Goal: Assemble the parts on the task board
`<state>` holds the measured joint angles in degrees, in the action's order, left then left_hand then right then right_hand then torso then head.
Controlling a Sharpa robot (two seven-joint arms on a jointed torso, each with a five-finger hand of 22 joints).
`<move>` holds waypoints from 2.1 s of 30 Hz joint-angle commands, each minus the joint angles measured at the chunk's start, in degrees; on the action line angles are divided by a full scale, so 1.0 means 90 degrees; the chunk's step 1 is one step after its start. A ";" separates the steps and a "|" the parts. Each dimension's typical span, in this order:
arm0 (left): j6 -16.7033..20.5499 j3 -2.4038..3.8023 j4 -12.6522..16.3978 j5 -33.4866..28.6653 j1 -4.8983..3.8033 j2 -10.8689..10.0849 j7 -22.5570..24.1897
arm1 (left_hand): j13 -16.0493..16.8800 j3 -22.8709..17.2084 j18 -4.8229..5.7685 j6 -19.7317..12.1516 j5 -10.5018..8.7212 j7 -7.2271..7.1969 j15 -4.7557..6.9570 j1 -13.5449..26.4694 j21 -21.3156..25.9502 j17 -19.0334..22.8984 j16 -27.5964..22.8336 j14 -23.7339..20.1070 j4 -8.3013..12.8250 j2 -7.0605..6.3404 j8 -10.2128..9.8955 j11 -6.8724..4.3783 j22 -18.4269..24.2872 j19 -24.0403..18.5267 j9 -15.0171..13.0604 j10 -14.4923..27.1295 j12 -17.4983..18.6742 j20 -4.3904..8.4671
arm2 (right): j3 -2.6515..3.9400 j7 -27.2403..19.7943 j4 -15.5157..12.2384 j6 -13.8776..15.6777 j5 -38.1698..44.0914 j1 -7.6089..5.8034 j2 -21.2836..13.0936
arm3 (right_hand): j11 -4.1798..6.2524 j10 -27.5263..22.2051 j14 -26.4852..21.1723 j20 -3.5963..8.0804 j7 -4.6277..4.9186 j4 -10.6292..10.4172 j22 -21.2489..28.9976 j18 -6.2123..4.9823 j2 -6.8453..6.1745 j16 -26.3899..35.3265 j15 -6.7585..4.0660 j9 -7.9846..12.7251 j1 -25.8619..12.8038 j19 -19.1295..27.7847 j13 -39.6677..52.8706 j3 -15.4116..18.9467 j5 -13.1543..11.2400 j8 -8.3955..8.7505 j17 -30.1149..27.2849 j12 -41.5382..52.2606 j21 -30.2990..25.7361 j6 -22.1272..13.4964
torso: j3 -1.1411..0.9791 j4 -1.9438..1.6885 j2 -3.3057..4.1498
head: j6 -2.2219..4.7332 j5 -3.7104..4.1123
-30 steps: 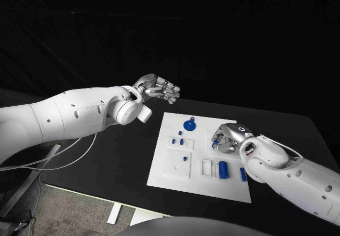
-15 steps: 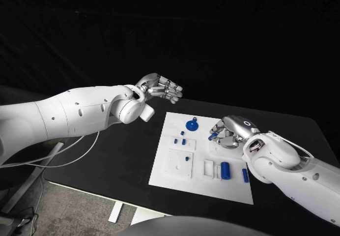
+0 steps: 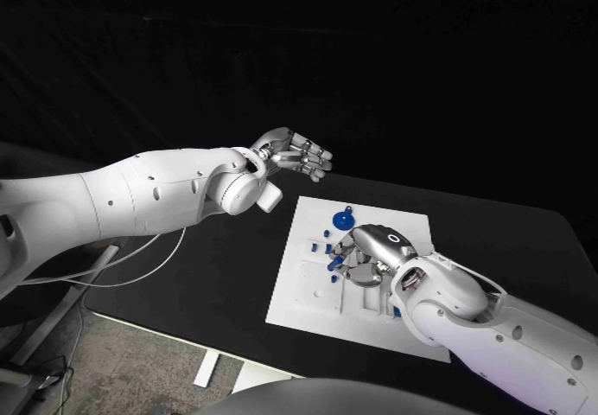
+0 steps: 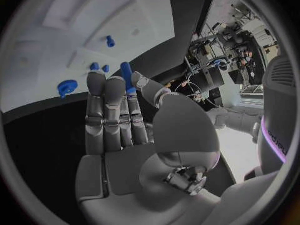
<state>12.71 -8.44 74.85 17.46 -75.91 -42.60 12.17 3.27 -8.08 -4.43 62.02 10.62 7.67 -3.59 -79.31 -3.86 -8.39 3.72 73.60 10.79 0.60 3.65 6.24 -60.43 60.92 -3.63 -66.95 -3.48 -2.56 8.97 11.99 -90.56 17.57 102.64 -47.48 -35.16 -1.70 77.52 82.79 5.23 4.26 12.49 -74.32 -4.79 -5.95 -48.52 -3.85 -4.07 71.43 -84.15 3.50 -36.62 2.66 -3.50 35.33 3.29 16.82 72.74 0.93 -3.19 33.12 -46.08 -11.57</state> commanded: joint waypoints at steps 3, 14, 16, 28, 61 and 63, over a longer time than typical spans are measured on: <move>-0.0105 0.0004 -0.0014 -0.0055 -0.0009 0.0063 0.0042 | 0.0001 -0.0005 -0.0115 -0.0027 0.0002 0.0009 -0.0010 -0.0057 -0.0007 -0.0010 -0.0017 0.0046 -0.0036 0.0001 0.0004 -0.0008 -0.0003 0.0025 0.0001 0.0002 0.0012 0.0008 | -0.0151 -0.0185 0.0035 -0.0034 0.0279 0.0042 0.0177 | 0.0091 0.0132 -0.0007 0.0046 0.0001 0.0041 0.0008 -0.0128 0.0116 0.0039 -0.0040 0.0004 0.0038 -0.0214 0.0007 0.0012 0.0011 -0.0022 0.0006 0.0017 -0.0044 0.0055 | 0.0004 0.0002 0.0001 | -0.0026 -0.0049; -0.0138 0.0003 -0.0034 -0.0058 -0.0008 0.0138 0.0037 | 0.0001 -0.0005 -0.0115 -0.0027 0.0002 0.0009 -0.0010 -0.0057 -0.0007 -0.0010 -0.0017 0.0046 -0.0036 0.0001 0.0004 -0.0008 -0.0003 0.0025 0.0001 0.0002 0.0012 0.0008 | -0.0420 -0.0179 0.0186 -0.0046 0.0545 0.0126 0.0454 | 0.0090 0.0134 -0.0002 0.0046 0.0000 0.0072 -0.0001 -0.0130 0.0126 0.0045 -0.0041 0.0004 0.0030 -0.0219 0.0007 0.0009 0.0011 -0.0022 0.0018 0.0017 -0.0020 0.0059 | -0.0004 0.0007 0.0002 | -0.0076 -0.0122; -0.0141 0.0002 -0.0030 -0.0058 -0.0008 0.0140 0.0036 | 0.0001 -0.0005 -0.0115 -0.0027 0.0002 0.0009 -0.0010 -0.0057 -0.0007 -0.0010 -0.0017 0.0046 -0.0036 0.0001 0.0004 -0.0008 -0.0003 0.0025 0.0001 0.0002 0.0012 0.0008 | -0.0453 -0.0168 0.0232 -0.0059 0.0593 0.0136 0.0482 | 0.0090 0.0136 0.0000 0.0047 0.0000 0.0093 -0.0006 -0.0132 0.0129 0.0048 -0.0041 0.0004 0.0025 -0.0217 0.0007 0.0003 0.0011 -0.0023 0.0026 0.0017 -0.0012 0.0062 | -0.0005 0.0006 0.0002 | -0.0082 -0.0121; -0.0145 0.0001 -0.0019 -0.0058 -0.0008 0.0134 0.0027 | 0.0001 -0.0007 -0.0115 -0.0037 0.0001 0.0012 -0.0011 -0.0053 -0.0006 -0.0010 -0.0017 0.0045 -0.0043 -0.0001 0.0002 -0.0007 -0.0010 0.0022 0.0001 0.0005 0.0013 0.0007 | -0.0542 -0.0057 0.0405 -0.0085 0.0898 0.0168 0.0547 | 0.0091 0.0142 0.0000 0.0048 -0.0002 0.0134 -0.0021 -0.0134 0.0123 0.0048 -0.0041 0.0004 0.0022 -0.0217 0.0008 -0.0013 0.0011 -0.0024 0.0040 0.0018 0.0008 0.0073 | -0.0007 0.0014 0.0001 | -0.0102 -0.0104; -0.0178 -0.0001 -0.0010 -0.0059 -0.0008 0.0107 -0.0014 | 0.0001 -0.0009 -0.0115 -0.0053 -0.0004 0.0015 -0.0014 -0.0043 -0.0003 -0.0012 -0.0017 0.0042 -0.0066 -0.0008 0.0003 -0.0005 0.0012 0.0024 0.0001 0.0009 0.0013 0.0003 | -0.0669 0.0090 0.0599 -0.0283 0.1162 0.0175 0.0582 | 0.0090 0.0151 0.0001 0.0048 -0.0004 0.0174 -0.0054 -0.0140 0.0116 0.0047 -0.0042 0.0006 0.0001 -0.0216 0.0007 -0.0058 0.0011 -0.0022 0.0065 0.0016 0.0048 0.0081 | -0.0009 0.0016 0.0001 | -0.0150 -0.0099; -0.0179 -0.0001 -0.0011 -0.0059 -0.0008 0.0107 -0.0016 | 0.0001 -0.0009 -0.0115 -0.0053 -0.0004 0.0015 -0.0014 -0.0043 -0.0003 -0.0012 -0.0017 0.0042 -0.0066 -0.0008 0.0003 -0.0005 0.0012 0.0024 0.0001 0.0009 0.0013 0.0003 | -0.0676 0.0089 0.0601 -0.0296 0.1163 0.0175 0.0582 | 0.0091 0.0153 -0.0001 0.0048 -0.0005 0.0182 -0.0060 -0.0140 0.0122 0.0050 -0.0042 0.0006 0.0000 -0.0214 0.0008 -0.0057 0.0011 -0.0022 0.0070 0.0017 0.0052 0.0082 | -0.0009 0.0016 0.0002 | -0.0157 -0.0102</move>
<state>11.82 -8.49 74.61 17.31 -75.90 -41.67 11.83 3.27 -8.04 -4.43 61.82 10.62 7.87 -3.59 -79.31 -3.86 -8.44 3.72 73.60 10.51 0.60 3.65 6.24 -60.38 60.91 -3.63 -66.95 -3.48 -2.56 2.98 12.36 -85.29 16.50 112.13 -45.98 -29.91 -1.62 77.79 82.83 5.39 4.10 14.08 -74.81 -5.28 -5.73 -48.30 -3.79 -3.92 71.21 -83.93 3.50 -36.93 2.38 -3.46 35.86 3.18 17.06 73.11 0.84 -3.05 33.13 -47.41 -12.45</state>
